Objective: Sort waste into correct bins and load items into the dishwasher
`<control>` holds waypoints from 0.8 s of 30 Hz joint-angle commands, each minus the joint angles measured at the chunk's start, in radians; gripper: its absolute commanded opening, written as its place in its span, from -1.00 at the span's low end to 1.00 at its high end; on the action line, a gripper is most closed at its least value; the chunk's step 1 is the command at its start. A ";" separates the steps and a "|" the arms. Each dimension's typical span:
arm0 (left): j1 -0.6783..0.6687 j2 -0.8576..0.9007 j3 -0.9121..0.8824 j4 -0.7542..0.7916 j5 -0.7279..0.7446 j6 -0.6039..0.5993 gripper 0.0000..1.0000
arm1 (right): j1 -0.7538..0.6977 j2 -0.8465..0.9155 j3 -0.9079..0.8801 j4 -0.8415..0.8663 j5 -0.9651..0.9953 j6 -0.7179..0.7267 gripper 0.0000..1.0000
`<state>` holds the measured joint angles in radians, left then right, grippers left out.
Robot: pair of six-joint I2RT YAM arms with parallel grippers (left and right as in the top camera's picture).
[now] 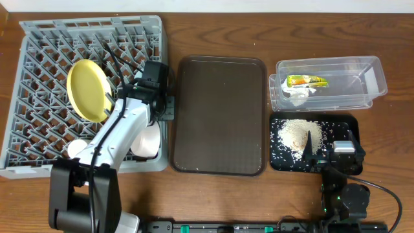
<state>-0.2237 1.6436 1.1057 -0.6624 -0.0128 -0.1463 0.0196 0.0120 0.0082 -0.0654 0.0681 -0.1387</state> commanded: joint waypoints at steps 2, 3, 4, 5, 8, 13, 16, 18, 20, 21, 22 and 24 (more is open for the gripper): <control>-0.008 -0.029 -0.006 -0.056 0.013 0.014 -0.84 | -0.007 -0.005 -0.003 -0.002 0.003 0.010 0.98; -0.008 -0.036 -0.006 -0.064 -0.003 0.014 -0.84 | -0.007 -0.005 -0.003 -0.002 0.003 0.010 0.99; -0.008 -0.044 -0.006 -0.073 -0.027 0.014 -0.84 | -0.007 -0.005 -0.003 -0.002 0.003 0.010 0.99; -0.008 -0.049 -0.006 -0.078 -0.045 0.014 -0.84 | -0.007 -0.005 -0.003 -0.002 0.003 0.010 0.99; -0.008 -0.057 -0.006 -0.085 -0.069 0.014 -0.84 | -0.007 -0.005 -0.003 -0.002 0.003 0.010 0.98; -0.006 -0.057 -0.006 -0.108 -0.094 0.013 -0.84 | -0.007 -0.005 -0.003 -0.002 0.002 0.010 0.99; -0.002 -0.057 -0.006 -0.104 -0.139 0.013 -0.75 | -0.007 -0.005 -0.003 -0.002 0.003 0.010 0.98; 0.010 -0.058 -0.006 -0.103 -0.153 0.010 -0.53 | -0.007 -0.005 -0.003 -0.002 0.002 0.010 0.98; 0.015 -0.058 0.000 -0.103 -0.125 0.010 0.01 | -0.007 -0.005 -0.003 -0.002 0.003 0.010 0.98; 0.015 -0.058 0.006 -0.103 -0.101 0.010 0.46 | -0.007 -0.005 -0.003 -0.002 0.003 0.010 0.99; 0.015 -0.059 0.015 -0.105 -0.076 0.010 0.53 | -0.007 -0.005 -0.003 -0.002 0.002 0.010 0.98; 0.015 -0.069 0.038 -0.114 -0.016 0.010 0.54 | -0.007 -0.005 -0.003 -0.002 0.003 0.010 0.98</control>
<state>-0.2161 1.6024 1.1080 -0.7639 -0.0555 -0.1352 0.0196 0.0120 0.0082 -0.0658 0.0681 -0.1387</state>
